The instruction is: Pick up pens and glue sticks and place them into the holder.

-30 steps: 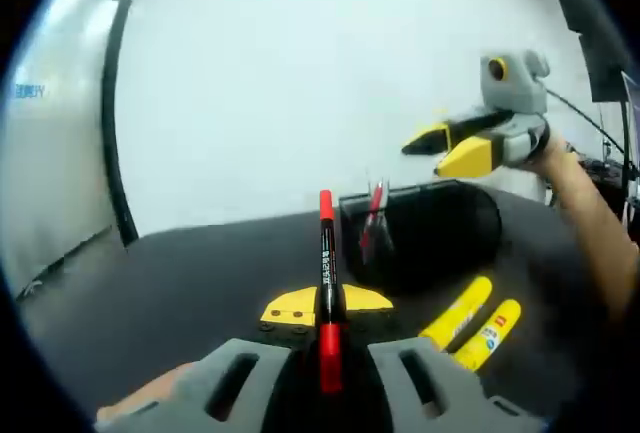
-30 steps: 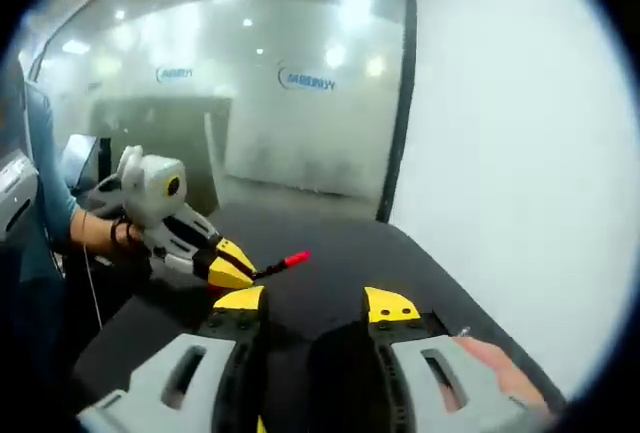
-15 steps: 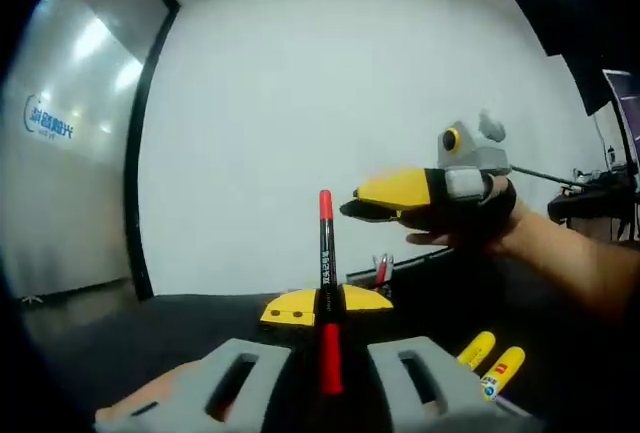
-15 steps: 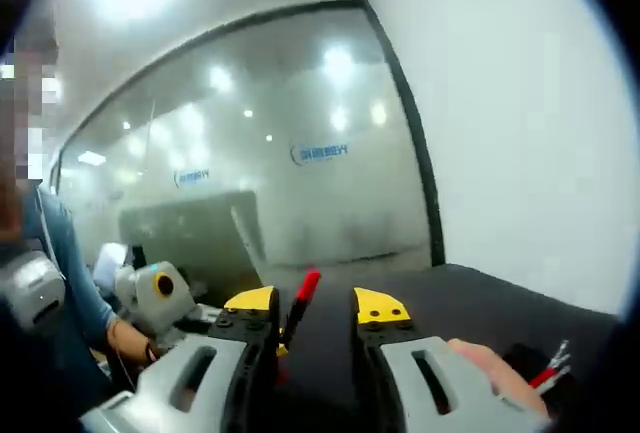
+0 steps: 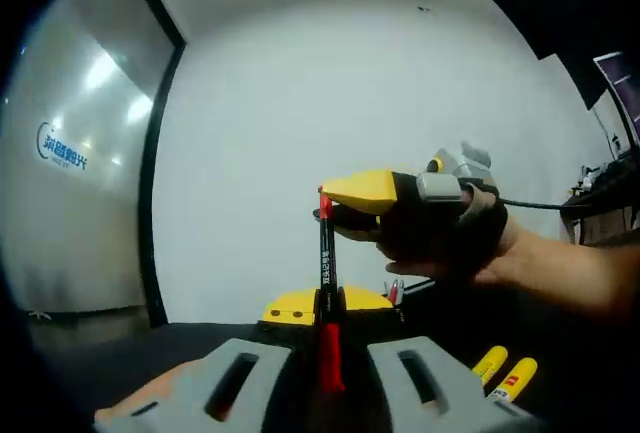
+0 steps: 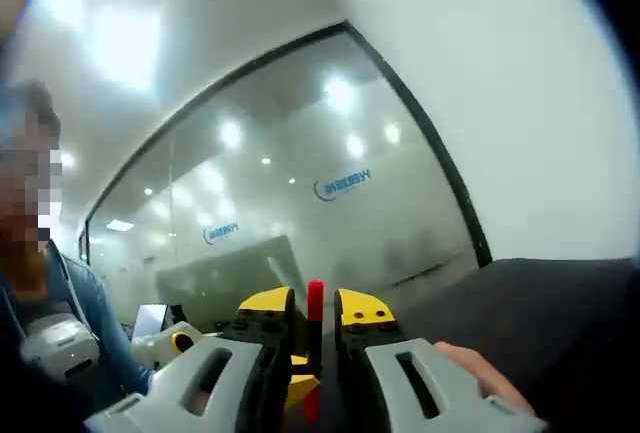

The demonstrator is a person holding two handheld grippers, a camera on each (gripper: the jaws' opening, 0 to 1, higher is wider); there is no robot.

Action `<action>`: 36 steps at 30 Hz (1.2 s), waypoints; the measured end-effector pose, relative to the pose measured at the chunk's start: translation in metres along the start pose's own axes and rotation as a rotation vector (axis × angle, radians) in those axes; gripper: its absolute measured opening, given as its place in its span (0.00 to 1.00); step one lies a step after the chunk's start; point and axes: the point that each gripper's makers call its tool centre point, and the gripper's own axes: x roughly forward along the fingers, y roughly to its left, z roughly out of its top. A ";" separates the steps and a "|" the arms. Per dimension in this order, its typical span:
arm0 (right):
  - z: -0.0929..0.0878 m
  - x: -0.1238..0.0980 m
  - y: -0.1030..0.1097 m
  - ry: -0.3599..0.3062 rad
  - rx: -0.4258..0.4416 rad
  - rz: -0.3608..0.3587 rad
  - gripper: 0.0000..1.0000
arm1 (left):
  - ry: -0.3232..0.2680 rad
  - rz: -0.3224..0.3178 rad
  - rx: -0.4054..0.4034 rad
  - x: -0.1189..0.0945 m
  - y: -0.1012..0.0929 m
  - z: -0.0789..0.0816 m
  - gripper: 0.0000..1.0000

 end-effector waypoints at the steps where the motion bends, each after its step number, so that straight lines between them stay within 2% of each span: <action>1: -0.001 0.000 0.001 0.005 -0.007 -0.004 0.12 | 0.000 0.002 -0.002 0.000 0.000 0.000 0.04; 4: -0.006 0.000 -0.002 0.034 -0.048 -0.031 0.06 | -0.007 0.008 -0.006 0.000 0.001 0.001 0.04; 8: -0.003 0.001 0.002 0.011 -0.023 -0.016 0.06 | -0.007 0.009 0.001 0.001 0.000 0.002 0.04; 16: -0.005 0.003 0.004 0.021 -0.033 -0.027 0.04 | -0.010 0.005 0.009 0.000 -0.002 0.001 0.06; 18: -0.003 0.002 0.001 0.018 -0.050 -0.052 0.03 | 0.018 -0.018 -0.003 0.002 -0.006 -0.005 0.07; 20: 0.000 -0.001 0.000 0.012 -0.054 -0.062 0.03 | 0.054 -0.050 -0.017 0.002 -0.011 -0.014 0.12; 22: 0.007 -0.007 -0.003 -0.005 -0.069 -0.088 0.03 | 0.079 -0.070 -0.035 0.001 -0.013 -0.022 0.13; 26: 0.024 -0.026 -0.018 -0.044 -0.125 -0.194 0.03 | 0.155 -0.101 -0.077 -0.002 -0.015 -0.047 0.17; 27: 0.039 -0.037 -0.032 -0.064 -0.132 -0.217 0.03 | 0.166 -0.109 -0.085 -0.003 -0.015 -0.053 0.17; 28: 0.045 -0.043 -0.038 -0.074 -0.143 -0.243 0.03 | 0.190 -0.114 -0.101 -0.005 -0.016 -0.060 0.18; 30: 0.054 -0.053 -0.045 -0.101 -0.176 -0.301 0.03 | 0.208 -0.129 -0.113 -0.007 -0.016 -0.068 0.25; 31: 0.055 -0.056 -0.042 -0.117 -0.180 -0.323 0.03 | 0.222 -0.143 -0.125 -0.008 -0.018 -0.074 0.28; 36: 0.079 -0.082 -0.055 -0.206 -0.222 -0.431 0.03 | 0.334 -0.196 -0.181 -0.016 -0.023 -0.108 0.40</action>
